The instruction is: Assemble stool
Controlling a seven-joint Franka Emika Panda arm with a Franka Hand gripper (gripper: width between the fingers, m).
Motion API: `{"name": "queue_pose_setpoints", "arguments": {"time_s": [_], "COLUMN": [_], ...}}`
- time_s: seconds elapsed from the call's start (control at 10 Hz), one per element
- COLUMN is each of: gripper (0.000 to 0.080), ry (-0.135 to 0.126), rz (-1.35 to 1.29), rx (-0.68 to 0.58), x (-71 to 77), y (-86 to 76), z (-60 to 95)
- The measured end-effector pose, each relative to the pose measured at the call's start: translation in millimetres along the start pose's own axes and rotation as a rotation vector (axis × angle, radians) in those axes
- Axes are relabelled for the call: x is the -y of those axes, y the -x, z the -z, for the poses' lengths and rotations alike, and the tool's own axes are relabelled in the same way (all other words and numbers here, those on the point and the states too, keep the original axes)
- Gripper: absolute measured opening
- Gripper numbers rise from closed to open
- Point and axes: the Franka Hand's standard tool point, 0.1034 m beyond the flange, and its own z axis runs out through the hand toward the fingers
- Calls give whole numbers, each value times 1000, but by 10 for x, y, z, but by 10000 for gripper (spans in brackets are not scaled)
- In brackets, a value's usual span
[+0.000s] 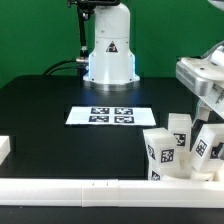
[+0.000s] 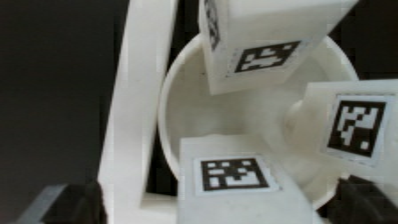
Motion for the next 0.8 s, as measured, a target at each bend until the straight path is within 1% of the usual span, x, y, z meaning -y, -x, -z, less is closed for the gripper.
{"name": "queue_pose_setpoints", "arguments": {"time_s": [0.1,0.2,0.3,0.4,0.5,0.6,0.7,0.8], "gripper": [384,384,334,334,334,334,334,334], "ry": [1,-4,-8,-11,-33,-71,-125,-148], "rz": [0,-40,-146,-227,-351,-533,-719,-812], "rx": [4,5,7,9,15,45,105,139], "x": [-2,8,18,25,47,54,62,21], "y": [12,23,27,32,64,151,201,209], "z": [-4,-13,-17,-21,-41,-81,-97,-83]}}
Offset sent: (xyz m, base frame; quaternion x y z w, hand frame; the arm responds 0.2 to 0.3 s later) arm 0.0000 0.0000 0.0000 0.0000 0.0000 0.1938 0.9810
